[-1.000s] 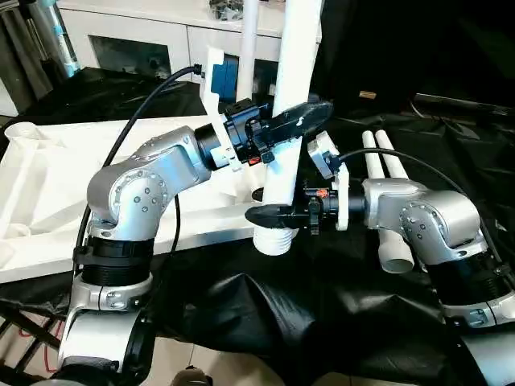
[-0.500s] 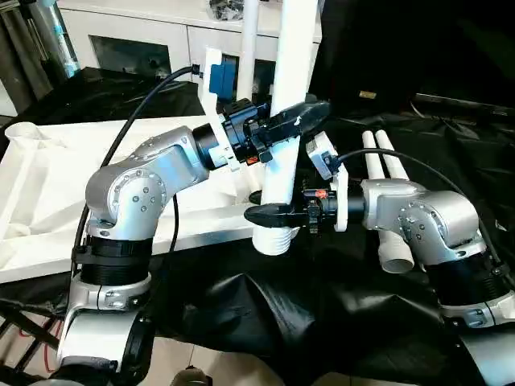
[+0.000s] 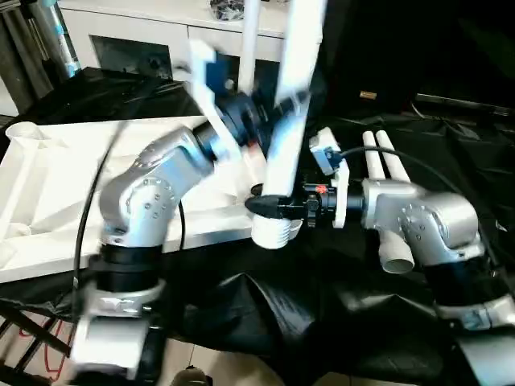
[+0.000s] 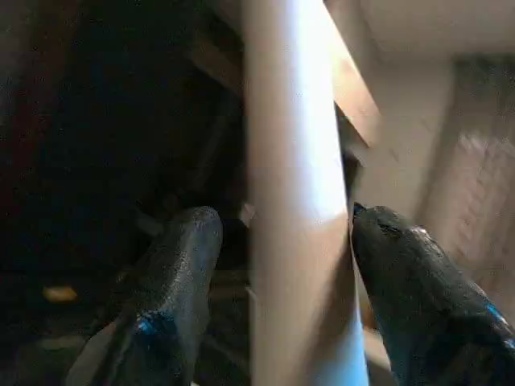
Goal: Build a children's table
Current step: Pick table leg, then insert table leg to table base
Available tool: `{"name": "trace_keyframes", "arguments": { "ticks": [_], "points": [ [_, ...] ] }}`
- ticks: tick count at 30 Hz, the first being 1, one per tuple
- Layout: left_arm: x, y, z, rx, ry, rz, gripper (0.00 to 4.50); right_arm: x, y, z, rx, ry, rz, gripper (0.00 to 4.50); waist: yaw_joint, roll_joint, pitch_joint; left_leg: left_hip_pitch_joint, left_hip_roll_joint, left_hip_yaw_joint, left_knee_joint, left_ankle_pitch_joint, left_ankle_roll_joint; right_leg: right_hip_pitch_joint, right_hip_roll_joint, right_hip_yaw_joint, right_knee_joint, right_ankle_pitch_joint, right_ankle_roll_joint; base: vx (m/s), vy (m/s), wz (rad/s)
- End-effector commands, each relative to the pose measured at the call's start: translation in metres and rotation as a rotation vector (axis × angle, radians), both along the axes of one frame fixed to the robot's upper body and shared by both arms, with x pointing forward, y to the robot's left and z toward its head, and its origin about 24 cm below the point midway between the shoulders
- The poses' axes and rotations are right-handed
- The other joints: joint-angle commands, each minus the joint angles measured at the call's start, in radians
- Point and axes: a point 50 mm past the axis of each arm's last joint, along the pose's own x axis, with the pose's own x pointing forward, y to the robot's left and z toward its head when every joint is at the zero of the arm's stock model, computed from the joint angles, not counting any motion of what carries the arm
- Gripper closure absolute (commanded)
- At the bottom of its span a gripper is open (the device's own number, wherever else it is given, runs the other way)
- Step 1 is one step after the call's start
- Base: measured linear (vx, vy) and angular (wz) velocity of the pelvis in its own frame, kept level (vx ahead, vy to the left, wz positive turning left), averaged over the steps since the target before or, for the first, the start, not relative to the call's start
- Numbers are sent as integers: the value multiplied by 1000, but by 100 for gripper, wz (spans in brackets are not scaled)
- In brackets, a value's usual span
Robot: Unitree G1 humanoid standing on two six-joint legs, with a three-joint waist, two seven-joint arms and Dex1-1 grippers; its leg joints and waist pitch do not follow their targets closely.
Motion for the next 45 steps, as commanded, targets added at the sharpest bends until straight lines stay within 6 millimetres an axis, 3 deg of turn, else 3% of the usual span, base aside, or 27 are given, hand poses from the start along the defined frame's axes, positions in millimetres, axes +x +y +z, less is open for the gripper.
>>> {"name": "trace_keyframes", "arguments": {
  "ticks": [1, 4, 7, 8, 12, 14, 15, 16, 17, 18, 21, 22, 23, 24, 25, 27, 28, 29, 34, 35, 37, 39, 40, 45],
  "points": [
    [-1, 4, 6, -29, -18, 45, 151, 6, -5, 8, 31, -38, -61, 257, -2, 3, -76, 16, 23, -3, -65, -178, -47, 57, -54, 31, -69, -136, -178, 0, 0, 0],
    [-1, 5, 3, -4, -42, 59, 151, 19, -7, 8, 52, -69, -217, 257, -5, 7, -75, 21, 23, -2, -67, -188, -55, 49, -52, 31, -73, -175, -162, 0, 0, 0],
    [4, 6, -22, 206, -11, 42, 151, 32, -13, 3, 15, -126, -394, 257, -5, 10, -75, 23, 23, -4, -71, -194, -66, 42, -52, 30, -76, -207, -134, 0, 0, 0],
    [4, 6, -22, 206, -11, 42, 151, 32, -13, 3, 15, -126, -394, 257, -8, 11, -75, 24, 21, -2, -71, -198, -71, 41, -49, 31, -73, -212, -127, 0, 0, 0],
    [-1, 10, -82, 723, 4, -47, 151, 37, -23, -13, -125, -207, -541, 257, -8, 19, -76, 28, 23, -4, -75, -195, -80, 39, -46, 32, -70, -188, -100, 0, 0, 0],
    [-3, 14, -106, 886, 41, -111, 151, 40, -30, -21, -173, -186, -621, 257, -9, 22, -76, 27, 21, -2, -76, -185, -89, 40, -46, 33, -66, -162, -113, 0, 0, 0],
    [-3, 14, -106, 886, 41, -111, 151, 40, -30, -21, -173, -186, -621, 257, -10, 22, -78, 28, 21, -2, -75, -182, -93, 40, -47, 33, -62, -137, -127, 0, 0, 0],
    [-2, 16, -119, 938, 84, -146, 151, 40, -31, -26, -190, -173, -643, 257, -10, 42, -78, 28, 20, -5, -74, -188, -100, 41, -47, 33, -58, -121, -136, 0, 0, 0],
    [-2, 17, -128, 976, 113, -164, 151, 39, -32, -30, -206, -163, -656, 257, -13, 32, -76, 30, 18, 0, -74, -205, -101, 38, -44, 33, -67, -120, -141, 0, 0, 0],
    [2, 21, -141, 1025, 163, -177, 151, 38, -32, -33, -217, -155, -667, 257, -13, 26, -76, 24, 15, -1, -75, -201, -95, 47, -45, 35, -66, -114, -143, 0, 0, 0],
    [9, 26, -151, 1075, 191, -153, 151, 36, -31, -35, -227, -144, -670, 257, -13, 27, -78, 23, 16, -2, -73, -200, -85, 49, -49, 35, -65, -105, -154, 0, 0, 0],
    [12, 29, -154, 1083, 217, -147, 151, 36, -31, -35, -226, -150, -674, 257, -13, 57, -79, 27, 17, -6, -72, -214, -95, 46, -51, 35, -60, -110, -157, 0, 0, 0],
    [15, 32, -157, 1090, 237, -144, 151, 35, -31, -35, -221, -151, -666, 257, -24, 40, -77, 26, 17, -4, -75, -247, -95, 48, -50, 34, -68, -133, -158, 0, 0, 0],
    [17, 34, -158, 1093, 249, -145, 169, 35, -31, -35, -216, -153, -661, 257, -25, 37, -77, 25, 15, -5, -75, -249, -93, 51, -49, 34, -68, -140, -161, 0, 0, 0],
    [18, 35, -159, 1098, 260, -144, 188, 35, -31, -35, -215, -153, -661, 257, -27, 47, -76, 25, 16, -6, -75, -254, -90, 50, -53, 35, -68, -154, -167, 0, 0, 0],
    [19, 40, -163, 1120, 280, -148, 191, 34, -32, -36, -204, -137, -664, 257, -30, 42, -74, 23, 18, -5, -73, -241, -75, 51, -54, 35, -71, -156, -180, 0, 0, 0],
    [19, 40, -164, 1122, 283, -147, 191, 34, -32, -36, -204, -136, -665, 257, -30, 43, -75, 23, 18, -5, -73, -236, -73, 51, -54, 35, -70, -151, -183, 0, 0, 0],
    [21, 45, -165, 1113, 312, -152, 218, 33, -33, -35, -197, -123, -668, 257, -31, 49, -76, 23, 17, -5, -72, -222, -69, 51, -52, 35, -68, -122, -191, 0, 0, 0],
    [21, 51, -166, 1086, 349, -191, 239, 31, -35, -35, -194, -119, -671, 257, -31, 52, -76, 25, 19, -3, -71, -224, -63, 51, -54, 35, -66, -106, -216, 0, 0, 0],
    [20, 54, -167, 1078, 359, -207, 272, 30, -34, -36, -194, -118, -662, 257, -32, 52, -75, 24, 20, -4, -72, -226, -61, 52, -55, 35, -66, -111, -217, 0, 0, 0],
    [19, 56, -168, 1053, 367, -207, 278, 29, -33, -36, -192, -117, -651, 257, -32, 54, -75, 25, 20, -4, -72, -234, -60, 50, -55, 35, -67, -124, -217, 0, 0, 0],
    [19, 58, -167, 1030, 370, -203, 281, 28, -33, -36, -189, -117, -648, 257, -31, 49, -74, 26, 21, -3, -73, -244, -59, 49, -56, 35, -68, -141, -220, 0, 0, 0],
    [19, 59, -167, 1027, 371, -202, 315, 28, -33, -36, -188, -117, -647, 257, -30, 51, -74, 26, 22, -3, -73, -245, -60, 49, -57, 36, -68, -145, -221, 0, 0, 0],
    [17, 63, -166, 1003, 382, -218, 338, 29, -29, -34, -178, -115, -637, 257, -31, 44, -72, 25, 24, -3, -76, -249, -57, 47, -58, 36, -72, -190, -205, 0, 0, 0]
  ]
}}
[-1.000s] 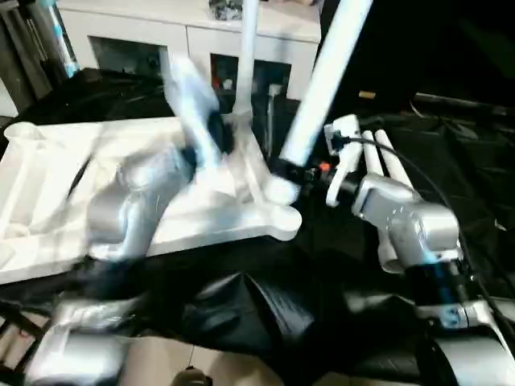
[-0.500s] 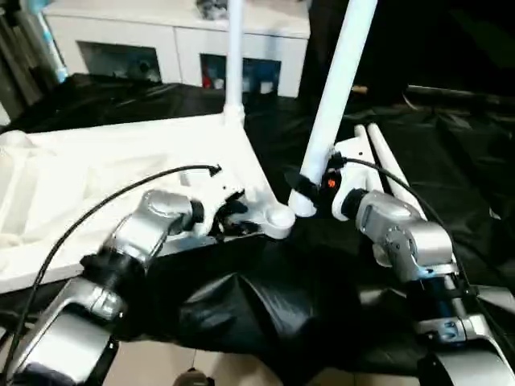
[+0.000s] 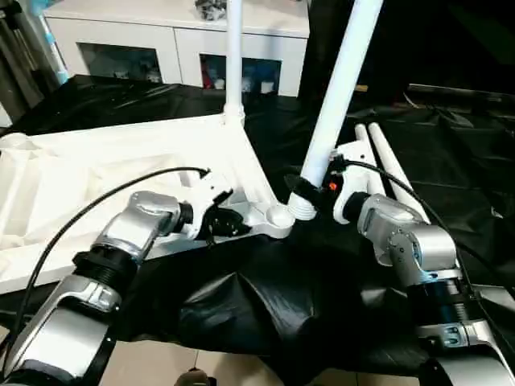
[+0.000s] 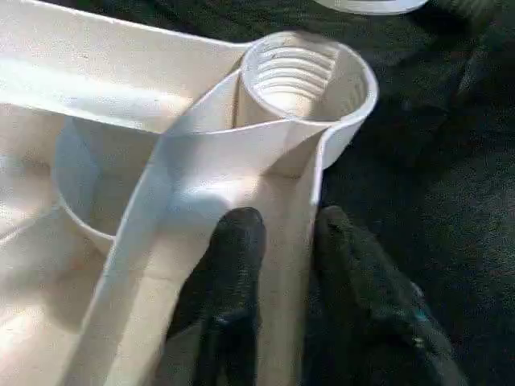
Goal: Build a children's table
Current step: Insert table leg to table base
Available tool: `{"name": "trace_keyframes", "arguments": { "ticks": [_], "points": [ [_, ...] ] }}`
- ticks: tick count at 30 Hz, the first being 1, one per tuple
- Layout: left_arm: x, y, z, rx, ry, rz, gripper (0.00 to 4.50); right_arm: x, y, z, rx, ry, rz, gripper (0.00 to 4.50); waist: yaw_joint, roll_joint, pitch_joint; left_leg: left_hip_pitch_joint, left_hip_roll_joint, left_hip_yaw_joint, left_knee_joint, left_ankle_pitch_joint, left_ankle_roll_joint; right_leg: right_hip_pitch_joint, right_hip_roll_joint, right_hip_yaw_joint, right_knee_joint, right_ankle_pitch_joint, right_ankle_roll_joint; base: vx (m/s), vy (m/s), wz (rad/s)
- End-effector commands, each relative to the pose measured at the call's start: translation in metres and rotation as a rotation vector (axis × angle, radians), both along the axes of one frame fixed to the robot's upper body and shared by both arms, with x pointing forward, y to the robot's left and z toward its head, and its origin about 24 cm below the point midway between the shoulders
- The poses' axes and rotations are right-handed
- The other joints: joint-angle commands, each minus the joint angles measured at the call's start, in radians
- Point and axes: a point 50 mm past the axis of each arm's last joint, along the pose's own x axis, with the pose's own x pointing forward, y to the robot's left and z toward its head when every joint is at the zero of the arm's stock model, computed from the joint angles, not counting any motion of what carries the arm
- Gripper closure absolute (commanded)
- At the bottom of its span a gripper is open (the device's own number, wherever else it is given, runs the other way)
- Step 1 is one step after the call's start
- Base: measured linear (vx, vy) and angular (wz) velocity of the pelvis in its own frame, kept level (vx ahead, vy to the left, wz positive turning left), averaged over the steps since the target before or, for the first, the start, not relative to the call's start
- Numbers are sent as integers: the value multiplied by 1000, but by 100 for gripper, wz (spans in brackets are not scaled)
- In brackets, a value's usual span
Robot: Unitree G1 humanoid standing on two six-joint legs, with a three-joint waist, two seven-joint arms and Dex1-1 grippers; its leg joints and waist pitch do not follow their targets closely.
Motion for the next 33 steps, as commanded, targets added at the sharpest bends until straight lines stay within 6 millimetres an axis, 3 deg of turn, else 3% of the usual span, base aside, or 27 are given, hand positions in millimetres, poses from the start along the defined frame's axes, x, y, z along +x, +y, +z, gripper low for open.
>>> {"name": "trace_keyframes", "arguments": {
  "ticks": [1, 11, 21, 26, 27, 31, 33],
  "points": [
    [0, 6, 2, 6, 0, 9, 355, 0, 1, 8, 21, -20, 8, 257, -1, 9, -77, 25, 24, -4, -75, -251, -57, 47, -59, 35, -73, -195, -201, 0, 0, 0],
    [-5, 11, -12, 93, -19, -27, 443, 1, 3, 11, 28, -40, 43, 257, -3, 8, -76, 24, 25, -5, -78, -249, -55, 45, -60, 36, -75, -206, -187, 0, 0, 0],
    [-9, 9, -12, 38, 20, -32, 450, -2, 8, 11, 8, -24, 133, 257, -13, 8, -76, 22, 23, -4, -76, -244, -48, 47, -58, 35, -72, -191, -204, 0, 0, 0],
    [-15, 0, -12, -10, 35, -55, 450, 0, 11, 2, -57, 1, 162, 257, -19, 10, -75, 21, 26, -5, -76, -248, -48, 46, -60, 36, -72, -190, -216, 0, 0, 0],
    [-19, -7, -12, -27, 29, -72, 450, 4, 12, -2, -69, 6, 145, 257, -18, 4, -75, 23, 26, -3, -76, -247, -45, 45, -59, 36, -74, -189, -217, 0, 0, 0],
    [-23, -15, -14, -28, 27, -77, 450, 7, 15, -7, -78, 20, 151, 257, -18, 7, -74, 22, 27, -3, -76, -251, -43, 46, -61, 36, -74, -202, -221, 0, 0, 0],
    [-24, -17, -15, -29, 27, -78, 450, 7, 16, -8, -79, 27, 157, 257, -16, 2, -74, 22, 27, -2, -76, -242, -35, 45, -61, 37, -74, -211, -213, 0, 0, 0]
  ]
}}
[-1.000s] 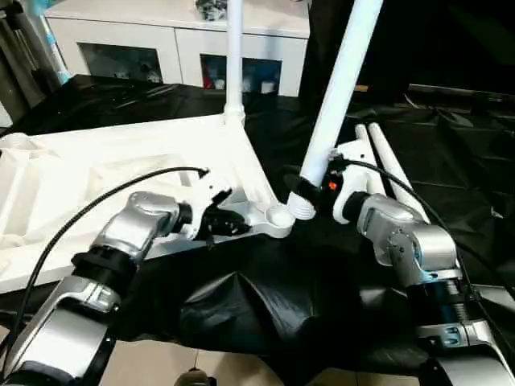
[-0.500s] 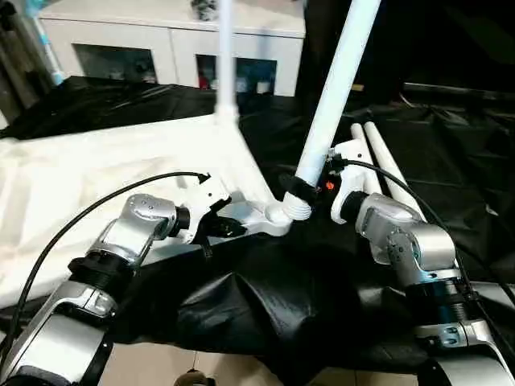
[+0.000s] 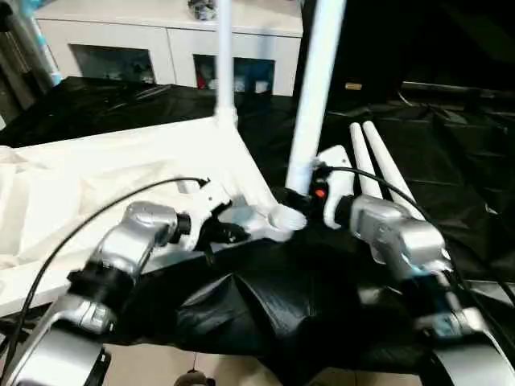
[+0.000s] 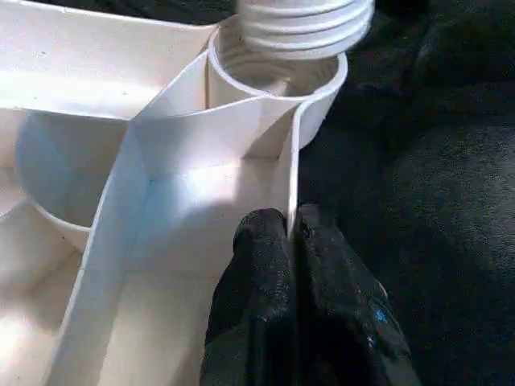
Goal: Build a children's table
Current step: Insert table leg to table base
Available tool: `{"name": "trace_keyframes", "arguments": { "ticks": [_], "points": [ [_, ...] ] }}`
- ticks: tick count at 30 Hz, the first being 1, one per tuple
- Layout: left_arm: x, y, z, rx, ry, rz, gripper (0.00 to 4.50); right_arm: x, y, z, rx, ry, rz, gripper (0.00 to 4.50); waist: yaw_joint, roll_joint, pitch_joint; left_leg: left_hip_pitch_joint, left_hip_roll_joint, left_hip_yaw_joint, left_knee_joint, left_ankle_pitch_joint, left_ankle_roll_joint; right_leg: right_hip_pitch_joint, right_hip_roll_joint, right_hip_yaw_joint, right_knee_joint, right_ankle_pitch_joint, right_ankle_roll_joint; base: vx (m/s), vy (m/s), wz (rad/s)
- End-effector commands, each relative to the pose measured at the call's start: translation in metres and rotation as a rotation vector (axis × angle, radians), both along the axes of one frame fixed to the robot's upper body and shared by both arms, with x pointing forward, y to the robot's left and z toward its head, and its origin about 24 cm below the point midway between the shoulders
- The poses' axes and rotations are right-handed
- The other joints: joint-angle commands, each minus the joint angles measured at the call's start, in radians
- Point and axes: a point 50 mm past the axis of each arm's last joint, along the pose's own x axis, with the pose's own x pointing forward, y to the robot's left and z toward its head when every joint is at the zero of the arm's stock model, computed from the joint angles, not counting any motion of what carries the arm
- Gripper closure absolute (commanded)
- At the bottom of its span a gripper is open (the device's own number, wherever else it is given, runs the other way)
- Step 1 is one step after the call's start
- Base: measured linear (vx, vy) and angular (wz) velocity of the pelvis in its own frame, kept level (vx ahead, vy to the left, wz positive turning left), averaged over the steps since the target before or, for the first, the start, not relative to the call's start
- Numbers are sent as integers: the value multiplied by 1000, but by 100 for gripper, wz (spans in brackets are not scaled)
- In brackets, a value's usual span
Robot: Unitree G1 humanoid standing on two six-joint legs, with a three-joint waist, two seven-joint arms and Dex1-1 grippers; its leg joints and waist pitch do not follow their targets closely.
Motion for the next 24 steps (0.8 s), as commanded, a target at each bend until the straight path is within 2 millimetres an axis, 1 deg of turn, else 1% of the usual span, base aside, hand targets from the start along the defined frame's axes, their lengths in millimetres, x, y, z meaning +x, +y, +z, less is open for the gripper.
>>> {"name": "trace_keyframes", "arguments": {
  "ticks": [1, 4, 6, 7, 8, 10, 13, 14, 15, 17, 18, 19, 20, 22, 24],
  "points": [
    [-7, -8, -8, -24, 38, -9, 450, 3, 2, 1, -19, -7, 6, 257, 1, 2, -73, 22, 26, -3, -76, -237, -34, 45, -58, 36, -73, -209, -208, 0, 0, 0],
    [-8, -8, -7, -20, 31, 5, 450, 3, 5, -3, -18, 10, 20, 257, -1, 2, -73, 22, 26, -3, -76, -241, -35, 43, -57, 35, -74, -210, -209, 0, 0, 0],
    [-7, -8, -7, -19, 25, 18, 450, 3, 6, -6, -23, 17, 32, 257, 0, 2, -73, 20, 25, -3, -76, -243, -37, 44, -58, 36, -74, -219, -203, 0, 0, 0],
    [-7, -8, -7, -18, 22, 24, 450, 3, 7, -7, -27, 19, 35, 257, 1, -5, -73, 20, 26, -3, -76, -239, -34, 45, -59, 36, -73, -225, -200, 0, 0, 0],
    [-7, -7, -6, -18, 21, 27, 450, 3, 7, -8, -28, 19, 36, 257, -1, -2, -72, 19, 26, -3, -77, -239, -33, 44, -60, 36, -75, -234, -197, 0, 0, 0],
    [-7, -8, -5, -27, 18, 34, 450, 4, 6, -12, -35, 25, 25, 257, -1, -2, -71, 22, 26, -3, -77, -249, -34, 42, -59, 36, -77, -249, -192, 0, 0, 0],
    [-8, -9, -4, -28, 19, 35, 450, 4, 5, -14, -26, 35, 10, 257, -1, -1, -71, 21, 26, -3, -78, -251, -34, 42, -59, 36, -77, -251, -191, 0, 0, 0],
    [-8, -8, -4, -27, 20, 37, 450, 3, 4, -16, -17, 41, 12, 257, -2, 1, -71, 20, 26, -4, -78, -253, -34, 42, -58, 36, -77, -248, -191, 0, 0, 0],
    [-8, -8, -4, -28, 19, 38, 450, 3, 3, -16, -15, 41, 2, 257, -2, -1, -71, 20, 25, -3, -78, -251, -34, 43, -58, 36, -78, -247, -191, 0, 0, 0],
    [-8, -8, -4, -27, 18, 44, 450, 2, 2, -18, -7, 47, -2, 257, -2, 2, -71, 20, 25, -4, -78, -253, -33, 42, -57, 36, -79, -249, -191, 0, 0, 0],
    [-8, -8, -4, -26, 17, 46, 450, 2, 1, -19, -5, 48, -11, 257, -2, 1, -71, 21, 25, -4, -78, -255, -33, 42, -58, 36, -79, -250, -190, 0, 0, 0],
    [-8, -7, -4, -27, 15, 48, 450, 2, 0, -21, 3, 51, -14, 257, -1, 3, -71, 21, 25, -4, -79, -257, -34, 41, -58, 36, -78, -253, -190, 0, 0, 0],
    [-8, -7, -4, -27, 14, 50, 450, 2, -1, -22, 7, 52, -17, 257, -2, 2, -71, 22, 25, -4, -78, -264, -34, 40, -58, 36, -80, -255, -191, 0, 0, 0],
    [-7, -7, -3, -29, 11, 58, 450, 1, -3, -25, 49, 55, -48, 257, -1, 2, -71, 20, 25, -4, -78, -261, -34, 41, -59, 37, -79, -251, -192, 0, 0, 0],
    [-5, -6, -2, -31, 4, 70, 450, -1, -7, -28, 104, 55, -74, 257, -1, 3, -72, 21, 26, -4, -79, -262, -31, 42, -59, 36, -79, -249, -194, 0, 0, 0]
  ]
}}
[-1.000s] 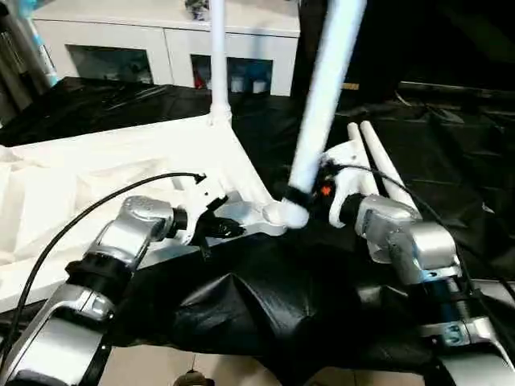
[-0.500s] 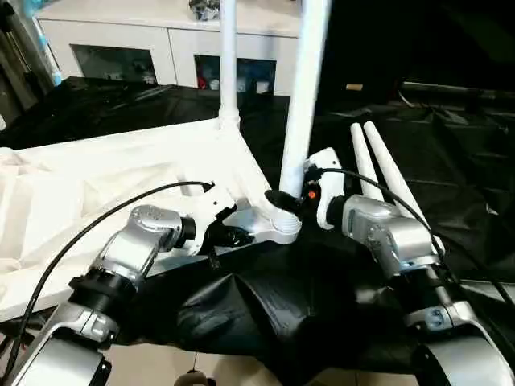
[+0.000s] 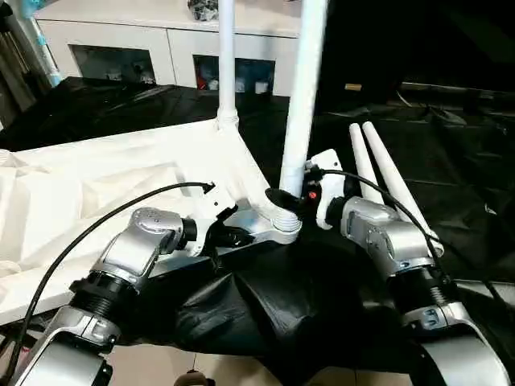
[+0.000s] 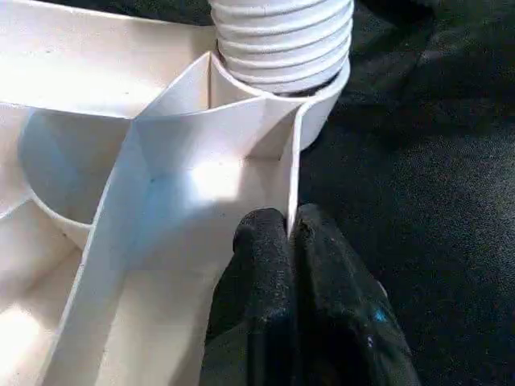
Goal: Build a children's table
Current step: Insert table leg to table base
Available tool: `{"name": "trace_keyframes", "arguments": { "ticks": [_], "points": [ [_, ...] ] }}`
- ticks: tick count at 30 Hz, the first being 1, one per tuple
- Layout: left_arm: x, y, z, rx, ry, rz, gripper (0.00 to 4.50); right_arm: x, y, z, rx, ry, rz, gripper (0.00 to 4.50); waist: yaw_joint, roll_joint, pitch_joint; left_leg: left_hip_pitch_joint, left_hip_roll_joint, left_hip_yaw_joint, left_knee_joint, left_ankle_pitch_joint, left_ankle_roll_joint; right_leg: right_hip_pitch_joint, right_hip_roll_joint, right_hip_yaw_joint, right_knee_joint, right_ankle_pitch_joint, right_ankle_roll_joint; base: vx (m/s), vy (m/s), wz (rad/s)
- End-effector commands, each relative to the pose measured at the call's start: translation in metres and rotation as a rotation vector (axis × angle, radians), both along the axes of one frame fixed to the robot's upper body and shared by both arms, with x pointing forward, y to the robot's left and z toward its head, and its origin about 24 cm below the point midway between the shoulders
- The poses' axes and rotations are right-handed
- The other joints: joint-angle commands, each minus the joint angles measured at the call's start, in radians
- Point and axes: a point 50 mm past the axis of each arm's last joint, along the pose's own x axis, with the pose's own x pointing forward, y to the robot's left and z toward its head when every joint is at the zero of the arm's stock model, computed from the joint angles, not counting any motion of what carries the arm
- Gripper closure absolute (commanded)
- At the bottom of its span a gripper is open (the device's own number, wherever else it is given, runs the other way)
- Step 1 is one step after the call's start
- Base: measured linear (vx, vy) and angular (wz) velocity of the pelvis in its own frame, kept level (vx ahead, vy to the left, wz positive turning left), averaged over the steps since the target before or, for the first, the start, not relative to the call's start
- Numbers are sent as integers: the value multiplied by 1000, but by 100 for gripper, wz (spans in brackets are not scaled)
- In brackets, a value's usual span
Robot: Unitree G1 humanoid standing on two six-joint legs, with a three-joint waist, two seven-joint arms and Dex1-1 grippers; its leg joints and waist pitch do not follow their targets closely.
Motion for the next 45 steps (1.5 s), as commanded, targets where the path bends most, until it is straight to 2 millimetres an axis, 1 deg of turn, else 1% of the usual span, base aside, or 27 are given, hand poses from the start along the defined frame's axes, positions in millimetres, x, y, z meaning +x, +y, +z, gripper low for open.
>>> {"name": "trace_keyframes", "arguments": {
  "ticks": [1, 7, 8, 9, 11, 12, 15, 16, 19, 20, 22, 26, 27, 28, 29, 30, 31, 32, 33, 36, 38, 39, 40, 41, 42, 44, 45],
  "points": [
    [0, -1, -1, -30, 7, 27, 450, -5, -9, -14, 52, 51, -41, 257, 2, 4, -71, 21, 26, -4, -79, -268, -29, 40, -59, 36, -80, -251, -194, 0, 0, 0],
    [1, 0, 0, -28, 1, 37, 450, -17, -19, -31, 83, 74, -52, 258, 4, 4, -72, 21, 26, -4, -79, -261, -20, 41, -58, 34, -80, -245, -200, 0, 0, 0],
    [2, 1, 0, -27, -2, 39, 450, -21, -21, -38, 78, 79, -57, 259, 7, 14, -71, 22, 27, -5, -79, -266, -22, 40, -60, 35, -80, -249, -199, 0, 0, 0],
    [2, 1, 0, -26, -3, 40, 450, -22, -22, -40, 76, 79, -58, 259, 6, 7, -71, 20, 26, -4, -80, -270, -20, 41, -59, 35, -83, -252, -196, 0, 0, 0],
    [3, 1, 0, -23, -6, 42, 450, -25, -23, -44, 54, 72, -55, 259, 8, 7, -73, 19, 26, -5, -80, -265, -19, 43, -59, 34, -82, -249, -196, 0, 0, 0],
    [4, 1, 0, -22, -8, 43, 450, -26, -23, -45, 31, 61, -50, 259, 7, 10, -71, 19, 26, -5, -81, -275, -19, 42, -59, 34, -84, -264, -194, 0, 0, 0],
    [4, 1, 0, -18, -13, 45, 450, -28, -21, -45, -24, 22, -40, 259, 7, 9, -70, 22, 26, -6, -83, -295, -22, 38, -59, 34, -88, -301, -184, 0, 0, 0],
    [5, 1, 0, -15, -16, 46, 450, -28, -20, -44, -53, -6, -35, 259, 7, 11, -69, 22, 26, -7, -84, -304, -25, 38, -60, 34, -90, -316, -180, 0, 0, 0],
    [5, 1, 0, -11, -16, 44, 450, -27, -17, -43, -83, -30, -20, 259, 6, 10, -69, 23, 26, -7, -84, -315, -28, 36, -59, 35, -92, -335, -172, 0, 0, 0],
    [5, 1, 0, -9, -16, 42, 450, -27, -15, -43, -92, -34, -9, 259, 5, 11, -68, 22, 26, -8, -85, -327, -28, 36, -59, 35, -94, -346, -168, 0, 0, 0],
    [4, 1, -1, -4, -15, 37, 450, -26, -11, -42, -109, -39, 20, 259, 4, 11, -67, 23, 26, -9, -86, -335, -29, 35, -60, 35, -94, -355, -167, 0, 0, 0],
    [3, 1, -1, 4, -14, 21, 450, -24, 0, -43, -167, -31, 115, 259, -4, 12, -65, 24, 26, -11, -87, -369, -35, 32, -59, 34, -96, -384, -168, 0, 0, 0],
    [3, 1, -1, 4, -14, 17, 450, -24, 2, -44, -186, -30, 145, 259, -4, 12, -65, 23, 26, -11, -87, -371, -35, 32, -60, 35, -97, -386, -167, 0, 0, 0],
    [2, 1, -1, 4, -13, 12, 450, -24, 4, -45, -194, -25, 166, 259, -6, 6, -66, 23, 26, -11, -87, -371, -34, 32, -59, 35, -97, -388, -167, 0, 0, 0],
    [2, 1, -1, 4, -13, 10, 450, -25, 4, -45, -196, -22, 178, 259, -5, 9, -65, 24, 27, -11, -88, -369, -34, 32, -59, 35, -96, -385, -168, 0, 0, 0],
    [1, 0, -1, 8, -13, 0, 450, -26, 6, -46, -202, -19, 216, 259, -4, 6, -66, 24, 27, -12, -87, -371, -30, 32, -60, 35, -96, -385, -167, 0, 0, 0],
    [1, 0, -1, 11, -13, -6, 450, -28, 6, -47, -205, -17, 243, 259, -4, 6, -66, 23, 28, -12, -88, -365, -31, 33, -60, 36, -95, -377, -167, 0, 0, 0],
    [0, 0, 0, 11, -13, -15, 450, -30, 6, -47, -198, -10, 268, 259, -4, 4, -66, 24, 29, -11, -88, -365, -29, 32, -59, 36, -95, -364, -169, 0, 0, 0],
    [-1, -1, 1, 9, -13, -22, 450, -31, 6, -48, -188, -3, 289, 259, -3, 1, -69, 23, 29, -11, -87, -354, -25, 35, -59, 36, -91, -344, -173, 0, 0, 0],
    [-4, -3, 3, -2, -23, -62, 450, -36, 4, -50, -143, 4, 351, 259, -1, 3, -72, 22, 30, -8, -86, -320, -12, 38, -59, 36, -88, -277, -191, 0, 0, 0],
    [-6, -3, 4, -18, -25, -93, 450, -38, 2, -50, -120, 4, 384, 259, -1, 2, -74, 21, 30, -7, -86, -304, -4, 41, -58, 35, -85, -245, -201, 0, 0, 0],
    [-10, -3, 5, -28, -20, -131, 450, -42, 0, -51, -108, 15, 438, 259, -1, 2, -73, 20, 30, -7, -86, -298, -3, 41, -58, 35, -85, -234, -204, 0, 0, 0],
    [-10, -3, 6, -29, -20, -134, 450, -43, 0, -51, -108, 16, 441, 259, -2, 3, -75, 21, 31, -7, -87, -293, 1, 43, -56, 34, -84, -217, -209, 0, 0, 0],
    [-14, -3, 7, -40, -15, -177, 450, -45, -2, -52, -110, 27, 478, 259, 0, 3, -76, 22, 31, -7, -86, -288, 6, 45, -56, 33, -83, -199, -216, 0, 0, 0],
    [-16, -3, 8, -41, -11, -186, 450, -46, -3, -52, -111, 28, 491, 259, -2, 4, -76, 21, 31, -7, -88, -283, 7, 45, -54, 32, -81, -186, -221, 0, 0, 0],
    [-21, -2, 9, -45, 9, -233, 450, -50, -6, -53, -126, 33, 558, 259, -1, 5, -76, 22, 31, -7, -88, -287, 6, 46, -55, 31, -80, -182, -227, 0, 0, 0],
    [-21, -2, 9, -45, 9, -233, 450, -50, -6, -53, -126, 33, 558, 259, -3, 4, -76, 23, 32, -7, -89, -300, 5, 45, -55, 31, -81, -188, -230, 0, 0, 0]
  ]
}}
